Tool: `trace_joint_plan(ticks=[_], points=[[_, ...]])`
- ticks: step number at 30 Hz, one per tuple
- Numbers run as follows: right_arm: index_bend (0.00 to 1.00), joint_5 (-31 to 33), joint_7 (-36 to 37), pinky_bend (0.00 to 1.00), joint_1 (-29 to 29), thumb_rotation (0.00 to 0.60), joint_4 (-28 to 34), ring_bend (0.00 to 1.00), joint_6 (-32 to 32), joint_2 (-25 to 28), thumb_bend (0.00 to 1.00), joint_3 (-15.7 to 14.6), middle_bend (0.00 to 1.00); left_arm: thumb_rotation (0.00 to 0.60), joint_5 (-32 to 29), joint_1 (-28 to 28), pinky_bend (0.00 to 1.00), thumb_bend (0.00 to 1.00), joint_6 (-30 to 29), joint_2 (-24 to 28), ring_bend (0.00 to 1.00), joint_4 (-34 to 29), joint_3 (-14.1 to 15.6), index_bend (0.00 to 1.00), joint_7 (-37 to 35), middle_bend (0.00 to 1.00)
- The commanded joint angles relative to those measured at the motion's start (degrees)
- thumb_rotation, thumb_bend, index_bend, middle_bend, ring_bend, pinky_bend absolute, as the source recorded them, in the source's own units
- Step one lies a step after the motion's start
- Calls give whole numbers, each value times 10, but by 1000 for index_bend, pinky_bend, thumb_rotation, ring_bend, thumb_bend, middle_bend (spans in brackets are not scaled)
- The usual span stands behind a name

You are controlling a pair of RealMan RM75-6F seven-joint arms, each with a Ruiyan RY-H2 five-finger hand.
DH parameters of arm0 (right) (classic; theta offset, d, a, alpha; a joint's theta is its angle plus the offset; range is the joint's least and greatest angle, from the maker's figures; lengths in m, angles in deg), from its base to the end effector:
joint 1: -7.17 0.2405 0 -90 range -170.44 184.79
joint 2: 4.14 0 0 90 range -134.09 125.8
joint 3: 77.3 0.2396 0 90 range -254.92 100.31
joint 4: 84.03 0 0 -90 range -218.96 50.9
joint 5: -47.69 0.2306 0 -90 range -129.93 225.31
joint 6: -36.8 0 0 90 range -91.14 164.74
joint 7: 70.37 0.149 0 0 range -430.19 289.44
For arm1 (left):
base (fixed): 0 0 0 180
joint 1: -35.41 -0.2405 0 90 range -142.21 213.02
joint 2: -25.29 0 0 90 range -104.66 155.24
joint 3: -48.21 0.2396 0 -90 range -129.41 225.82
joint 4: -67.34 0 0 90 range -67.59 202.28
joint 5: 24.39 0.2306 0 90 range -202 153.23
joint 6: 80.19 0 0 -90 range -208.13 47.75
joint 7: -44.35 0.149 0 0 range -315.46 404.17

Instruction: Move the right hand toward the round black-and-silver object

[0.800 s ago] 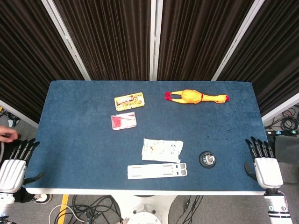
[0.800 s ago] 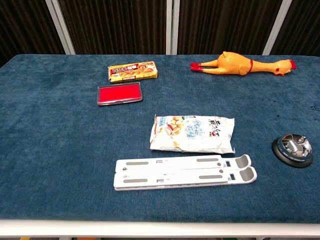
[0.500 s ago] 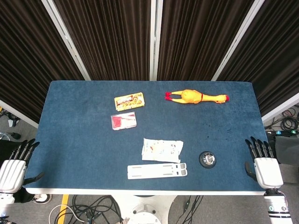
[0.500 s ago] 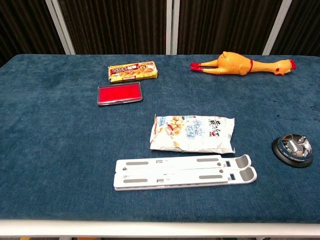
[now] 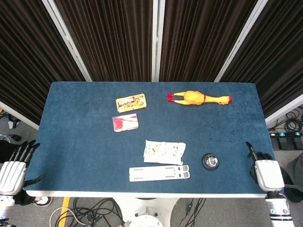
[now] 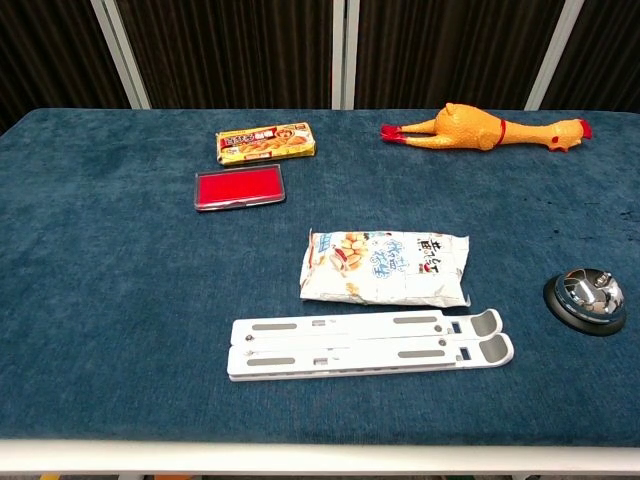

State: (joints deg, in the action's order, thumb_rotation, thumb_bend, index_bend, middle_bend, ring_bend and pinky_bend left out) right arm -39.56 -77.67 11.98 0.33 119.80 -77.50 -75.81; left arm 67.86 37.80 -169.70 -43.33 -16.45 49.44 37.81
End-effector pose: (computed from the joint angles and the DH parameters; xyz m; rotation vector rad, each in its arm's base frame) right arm -0.3152 -0.1812 0.0854 1.4720 -0.8571 0.8001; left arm -0.3202 0.1574 0.1167 -1.4374 -0.9207 -0.9666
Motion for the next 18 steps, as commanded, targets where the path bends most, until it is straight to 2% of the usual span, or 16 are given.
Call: trace_joint_plan(ticks=[1, 11, 18], points=[[0, -11, -13, 707, 1, 600, -4, 840, -10, -3, 1000, -14, 919, 600, 0, -3, 138, 116, -2, -2, 0, 5, 1, 111, -1, 31], [0, -31, -38, 713, 9, 600, -33, 851, -57, -42, 1000, -50, 919, 600, -5, 0, 138, 116, 5, -9, 0, 16, 0, 111, -8, 31], [0, -37, -66, 713, 24, 600, -29, 851, -86, -58, 1000, -57, 919, 600, -6, -2, 138, 117, 3, -8, 0, 19, 0, 111, -12, 31]])
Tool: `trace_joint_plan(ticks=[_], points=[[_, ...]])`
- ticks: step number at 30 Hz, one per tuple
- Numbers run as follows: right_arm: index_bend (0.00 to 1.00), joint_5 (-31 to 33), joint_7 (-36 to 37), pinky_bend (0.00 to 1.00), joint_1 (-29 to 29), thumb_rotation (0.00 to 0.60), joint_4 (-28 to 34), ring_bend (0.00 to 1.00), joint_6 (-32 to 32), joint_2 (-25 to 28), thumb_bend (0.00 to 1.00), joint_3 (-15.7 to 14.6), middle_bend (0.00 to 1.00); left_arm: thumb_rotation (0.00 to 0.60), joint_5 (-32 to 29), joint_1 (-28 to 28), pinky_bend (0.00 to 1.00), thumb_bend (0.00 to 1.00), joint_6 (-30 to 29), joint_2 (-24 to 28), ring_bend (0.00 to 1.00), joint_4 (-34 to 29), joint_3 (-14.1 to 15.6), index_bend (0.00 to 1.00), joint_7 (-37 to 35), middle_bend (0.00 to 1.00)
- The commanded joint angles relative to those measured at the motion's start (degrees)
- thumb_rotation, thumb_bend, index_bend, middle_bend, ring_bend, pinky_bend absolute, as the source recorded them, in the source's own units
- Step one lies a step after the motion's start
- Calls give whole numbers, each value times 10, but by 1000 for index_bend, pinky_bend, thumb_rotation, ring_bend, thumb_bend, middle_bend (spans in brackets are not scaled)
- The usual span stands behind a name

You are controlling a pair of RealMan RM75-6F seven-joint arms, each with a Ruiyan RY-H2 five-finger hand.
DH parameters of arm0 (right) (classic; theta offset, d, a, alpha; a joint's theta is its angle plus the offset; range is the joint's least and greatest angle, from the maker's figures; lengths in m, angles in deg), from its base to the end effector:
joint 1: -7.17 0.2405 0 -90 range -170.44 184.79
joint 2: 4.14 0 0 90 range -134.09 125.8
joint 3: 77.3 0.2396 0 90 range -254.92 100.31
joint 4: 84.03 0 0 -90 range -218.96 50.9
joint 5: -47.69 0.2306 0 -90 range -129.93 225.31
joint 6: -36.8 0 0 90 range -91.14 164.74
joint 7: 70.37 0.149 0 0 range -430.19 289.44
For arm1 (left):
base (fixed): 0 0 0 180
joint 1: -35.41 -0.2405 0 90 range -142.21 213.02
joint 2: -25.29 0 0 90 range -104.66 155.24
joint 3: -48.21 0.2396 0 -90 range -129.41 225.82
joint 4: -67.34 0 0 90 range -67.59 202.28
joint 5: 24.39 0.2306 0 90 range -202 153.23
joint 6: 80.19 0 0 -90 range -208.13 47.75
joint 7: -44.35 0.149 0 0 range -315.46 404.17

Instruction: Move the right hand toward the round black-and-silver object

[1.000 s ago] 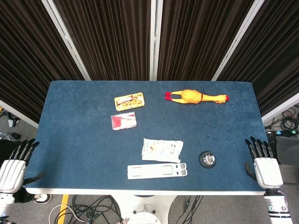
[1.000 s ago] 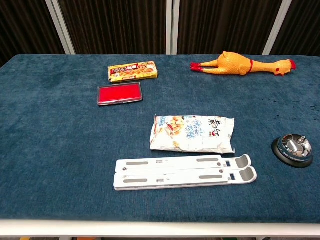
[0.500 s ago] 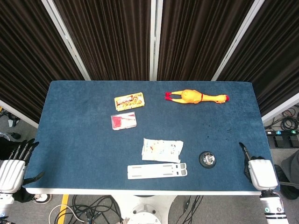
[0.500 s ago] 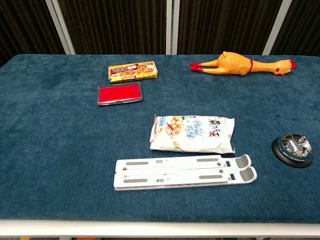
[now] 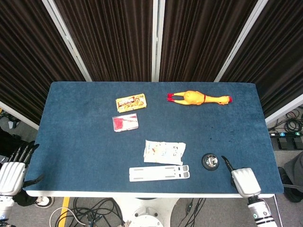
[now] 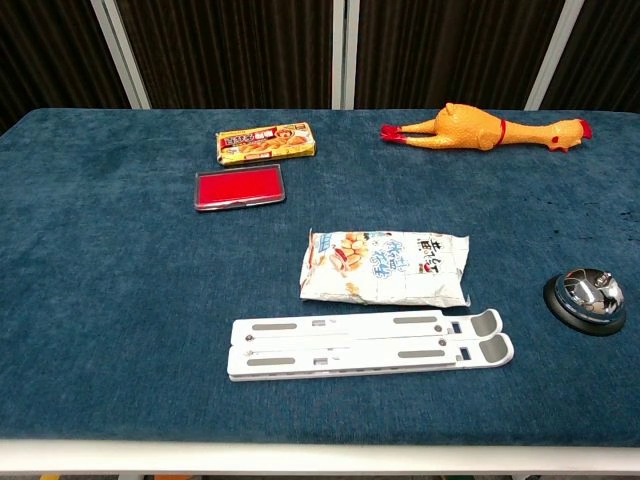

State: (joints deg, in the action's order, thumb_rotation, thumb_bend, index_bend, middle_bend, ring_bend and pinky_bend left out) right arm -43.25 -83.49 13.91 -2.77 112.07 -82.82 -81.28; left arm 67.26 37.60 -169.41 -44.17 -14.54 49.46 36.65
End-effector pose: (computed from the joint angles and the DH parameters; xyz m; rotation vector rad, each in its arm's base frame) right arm -0.3097 -0.1628 0.0253 1.7301 -0.8862 0.6781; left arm -0.3276 0.1565 0.1154 -1.4284 -0.9317 -0.9558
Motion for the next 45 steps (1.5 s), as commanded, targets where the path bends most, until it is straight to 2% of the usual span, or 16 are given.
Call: trace_joint_plan(ticks=[1, 17, 27, 36, 45], points=[[0, 1, -12, 713, 6, 600, 2, 851, -13, -7, 1000, -2, 919, 600, -1, 0, 138, 116, 0, 0, 0, 1, -1, 111, -2, 31], [0, 28, -49, 713, 20, 600, -2, 851, -61, -27, 1000, -7, 919, 600, -5, -2, 138, 116, 0, 0, 0, 11, -1, 111, -14, 31], [0, 14, -39, 713, 18, 600, 7, 851, -33, -20, 1000, -4, 919, 600, -3, -1, 138, 116, 2, -1, 0, 10, -1, 111, -11, 31], [0, 37, -47, 713, 22, 600, -5, 851, -70, -29, 1000, -12, 919, 600, -6, -3, 138, 117, 2, -1, 0, 14, 0, 111, -15, 31], [0, 19, -40, 713, 18, 600, 8, 851, -31, -19, 1000, -5, 919, 600, -3, -2, 138, 117, 0, -2, 0, 13, 0, 111, -14, 31]])
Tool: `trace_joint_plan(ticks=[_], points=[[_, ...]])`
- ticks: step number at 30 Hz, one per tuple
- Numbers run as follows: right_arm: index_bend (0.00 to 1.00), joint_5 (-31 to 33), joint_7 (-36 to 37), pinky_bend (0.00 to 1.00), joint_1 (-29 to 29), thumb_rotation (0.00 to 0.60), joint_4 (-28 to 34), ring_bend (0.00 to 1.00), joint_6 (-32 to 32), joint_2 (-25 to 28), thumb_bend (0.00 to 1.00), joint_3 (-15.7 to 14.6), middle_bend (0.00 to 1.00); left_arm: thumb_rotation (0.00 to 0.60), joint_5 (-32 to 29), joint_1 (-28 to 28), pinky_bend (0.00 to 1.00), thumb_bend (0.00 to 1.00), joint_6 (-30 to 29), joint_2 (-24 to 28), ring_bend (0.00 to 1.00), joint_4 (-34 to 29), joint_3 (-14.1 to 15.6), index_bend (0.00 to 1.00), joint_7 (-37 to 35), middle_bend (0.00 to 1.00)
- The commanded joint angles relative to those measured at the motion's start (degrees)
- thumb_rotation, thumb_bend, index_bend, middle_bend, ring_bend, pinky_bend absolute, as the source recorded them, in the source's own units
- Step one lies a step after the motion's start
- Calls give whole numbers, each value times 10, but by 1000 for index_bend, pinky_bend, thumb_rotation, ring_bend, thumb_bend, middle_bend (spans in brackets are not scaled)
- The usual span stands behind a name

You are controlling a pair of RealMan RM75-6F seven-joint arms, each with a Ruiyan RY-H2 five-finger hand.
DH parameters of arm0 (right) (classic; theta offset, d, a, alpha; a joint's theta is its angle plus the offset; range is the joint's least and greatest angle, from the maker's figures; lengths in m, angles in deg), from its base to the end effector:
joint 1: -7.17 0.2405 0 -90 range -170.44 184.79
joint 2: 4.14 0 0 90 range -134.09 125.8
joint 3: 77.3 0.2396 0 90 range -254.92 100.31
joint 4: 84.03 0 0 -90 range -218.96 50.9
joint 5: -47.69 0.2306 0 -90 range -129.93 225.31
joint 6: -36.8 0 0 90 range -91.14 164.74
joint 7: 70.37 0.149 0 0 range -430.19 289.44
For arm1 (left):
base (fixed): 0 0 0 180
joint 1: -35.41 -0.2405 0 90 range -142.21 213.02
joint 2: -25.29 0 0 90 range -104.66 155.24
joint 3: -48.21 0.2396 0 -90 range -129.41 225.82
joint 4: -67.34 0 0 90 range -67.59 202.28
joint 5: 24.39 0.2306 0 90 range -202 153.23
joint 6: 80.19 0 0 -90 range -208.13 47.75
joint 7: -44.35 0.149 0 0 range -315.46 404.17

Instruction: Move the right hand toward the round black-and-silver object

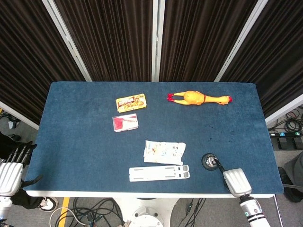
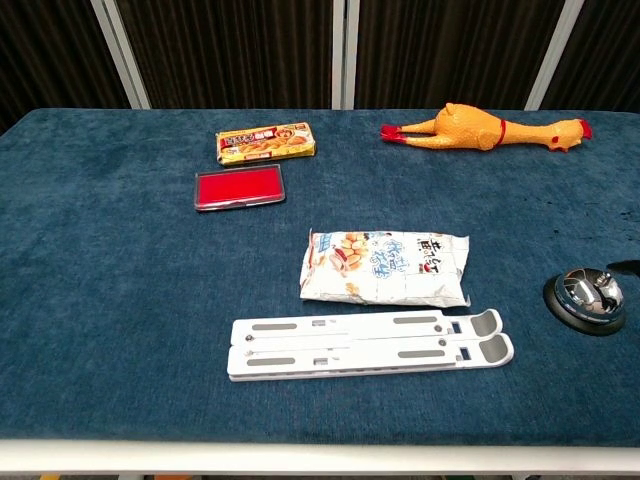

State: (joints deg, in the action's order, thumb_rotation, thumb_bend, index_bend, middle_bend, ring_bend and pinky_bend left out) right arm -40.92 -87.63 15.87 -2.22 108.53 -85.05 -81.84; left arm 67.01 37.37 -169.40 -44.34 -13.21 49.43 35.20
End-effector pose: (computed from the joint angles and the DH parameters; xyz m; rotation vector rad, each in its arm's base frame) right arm -0.3021 -0.1669 0.0044 1.7874 -0.8945 0.6279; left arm -0.3331 0.1555 0.1173 -1.4200 -0.9396 -0.9542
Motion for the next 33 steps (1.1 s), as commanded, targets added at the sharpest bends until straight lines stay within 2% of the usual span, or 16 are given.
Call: trace_joint_plan(ticks=[1, 8, 17, 27, 33], points=[[0, -2, 1, 713, -1, 600, 2, 851, 1, 3, 1000, 0, 919, 600, 0, 0, 138, 117, 0, 0, 0, 0, 0, 111, 0, 31], [0, 24, -17, 713, 5, 600, 4, 851, -35, 2, 1000, -4, 919, 600, -3, -2, 138, 116, -2, -1, 0, 1, -1, 111, -2, 31], [0, 3, -10, 713, -1, 600, 20, 851, 6, 11, 1000, 3, 919, 600, -1, -2, 138, 117, -3, 0, 0, 3, -1, 111, -6, 32], [0, 35, -37, 713, 7, 600, 12, 851, -42, 1, 1000, -4, 919, 600, -3, -3, 138, 116, -4, 1, 0, 2, -2, 111, -7, 32], [0, 16, -19, 713, 2, 600, 26, 851, -3, 14, 1000, 5, 919, 600, -2, -3, 138, 116, -4, 1, 0, 3, -2, 111, -8, 32]])
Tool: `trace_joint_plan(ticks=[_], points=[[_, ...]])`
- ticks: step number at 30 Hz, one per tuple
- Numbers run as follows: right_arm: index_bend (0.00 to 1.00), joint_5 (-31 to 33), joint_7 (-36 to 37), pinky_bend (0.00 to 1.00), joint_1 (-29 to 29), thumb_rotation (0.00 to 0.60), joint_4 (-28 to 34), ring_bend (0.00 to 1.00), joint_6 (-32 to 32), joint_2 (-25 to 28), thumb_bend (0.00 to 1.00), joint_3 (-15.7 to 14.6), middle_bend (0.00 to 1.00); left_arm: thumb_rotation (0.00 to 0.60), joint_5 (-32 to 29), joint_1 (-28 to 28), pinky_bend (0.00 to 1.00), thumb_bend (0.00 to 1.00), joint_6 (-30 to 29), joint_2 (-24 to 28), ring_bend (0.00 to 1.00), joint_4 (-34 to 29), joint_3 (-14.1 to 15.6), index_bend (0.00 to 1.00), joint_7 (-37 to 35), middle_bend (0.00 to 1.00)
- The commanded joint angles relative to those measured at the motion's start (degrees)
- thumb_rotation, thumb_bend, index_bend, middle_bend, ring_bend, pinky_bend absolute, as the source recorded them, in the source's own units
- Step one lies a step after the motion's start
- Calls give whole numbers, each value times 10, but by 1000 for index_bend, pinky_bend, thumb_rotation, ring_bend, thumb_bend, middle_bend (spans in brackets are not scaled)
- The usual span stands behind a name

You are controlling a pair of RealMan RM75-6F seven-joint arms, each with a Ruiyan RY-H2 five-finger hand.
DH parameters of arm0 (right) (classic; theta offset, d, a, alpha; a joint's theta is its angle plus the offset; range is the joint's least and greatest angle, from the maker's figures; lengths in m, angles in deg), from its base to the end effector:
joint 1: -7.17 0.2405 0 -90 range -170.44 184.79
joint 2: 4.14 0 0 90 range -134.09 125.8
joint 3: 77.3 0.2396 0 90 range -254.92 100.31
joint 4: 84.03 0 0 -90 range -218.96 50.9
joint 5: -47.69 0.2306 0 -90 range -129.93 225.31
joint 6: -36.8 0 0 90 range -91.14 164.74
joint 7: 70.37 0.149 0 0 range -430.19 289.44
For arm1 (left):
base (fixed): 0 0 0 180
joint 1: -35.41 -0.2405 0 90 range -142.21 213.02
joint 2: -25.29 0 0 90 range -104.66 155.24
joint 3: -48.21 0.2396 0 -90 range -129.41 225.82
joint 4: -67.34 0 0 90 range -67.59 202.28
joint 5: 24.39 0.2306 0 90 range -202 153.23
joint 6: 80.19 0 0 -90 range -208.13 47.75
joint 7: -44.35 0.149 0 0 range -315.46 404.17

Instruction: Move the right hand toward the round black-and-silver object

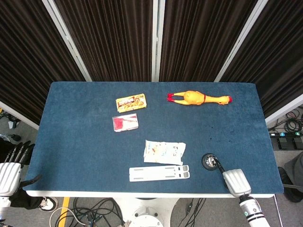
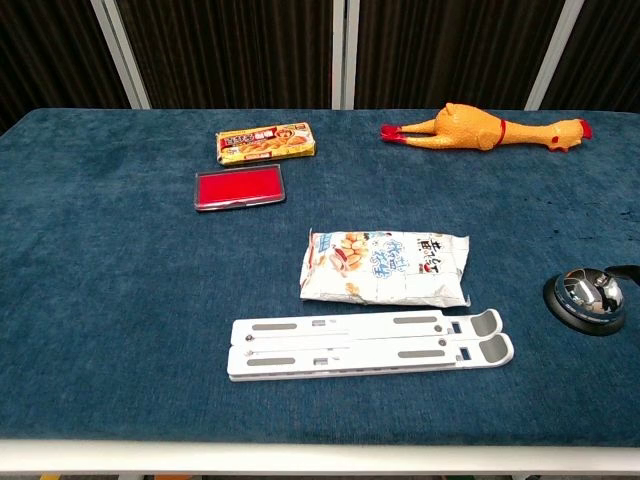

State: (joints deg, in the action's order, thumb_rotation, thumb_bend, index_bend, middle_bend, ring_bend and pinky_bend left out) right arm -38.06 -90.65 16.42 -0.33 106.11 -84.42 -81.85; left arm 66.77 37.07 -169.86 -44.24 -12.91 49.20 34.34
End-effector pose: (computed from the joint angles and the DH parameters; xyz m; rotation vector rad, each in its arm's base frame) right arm -0.3030 -0.1672 0.0016 1.8004 -0.9127 0.5651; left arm -0.3349 0.1548 0.1204 -1.4042 -0.9410 -0.9624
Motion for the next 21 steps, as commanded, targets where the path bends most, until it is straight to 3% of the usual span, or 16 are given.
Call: trace_joint_plan(ticks=[1, 7, 9, 10, 12, 14, 15, 17, 21], points=[[0, -22, 21, 713, -5, 600, 10, 851, 37, 12, 1000, 8, 919, 600, 2, 0, 138, 116, 0, 0, 0, -1, 1, 111, 2, 32], [0, -77, 108, 710, -20, 600, -12, 842, 154, 18, 1000, 37, 915, 600, 4, 3, 138, 116, 3, 2, 0, -12, 1, 111, 12, 32], [0, -80, 135, 657, -25, 600, -30, 721, 183, 16, 1000, 49, 807, 600, 6, 4, 138, 116, 3, 7, 0, -20, 1, 111, 17, 32], [0, -80, 143, 556, -26, 600, -37, 554, 185, 19, 980, 50, 641, 600, 6, 4, 138, 117, 2, 8, 0, -23, 1, 111, 19, 32], [0, -57, 131, 244, -27, 600, -35, 149, 168, 34, 779, 53, 214, 600, 6, 5, 138, 117, 3, 11, 0, -26, 1, 111, 21, 32], [0, -14, 94, 58, -31, 600, -8, 6, 141, 52, 533, 60, 34, 600, 6, 4, 138, 116, 4, 13, 0, -27, 2, 111, 21, 32], [0, 1, 84, 11, -32, 600, 5, 0, 133, 58, 435, 63, 9, 600, 6, 4, 138, 116, 3, 13, 0, -28, 2, 111, 19, 32], [0, 30, 64, 0, -33, 600, 31, 0, 112, 75, 343, 66, 0, 600, 6, 3, 138, 117, 1, 12, 0, -27, 1, 111, 17, 32], [0, 57, 28, 0, -31, 600, 59, 0, 98, 94, 304, 71, 0, 600, 5, 3, 138, 117, 2, 7, 0, -21, 0, 111, 17, 32]])
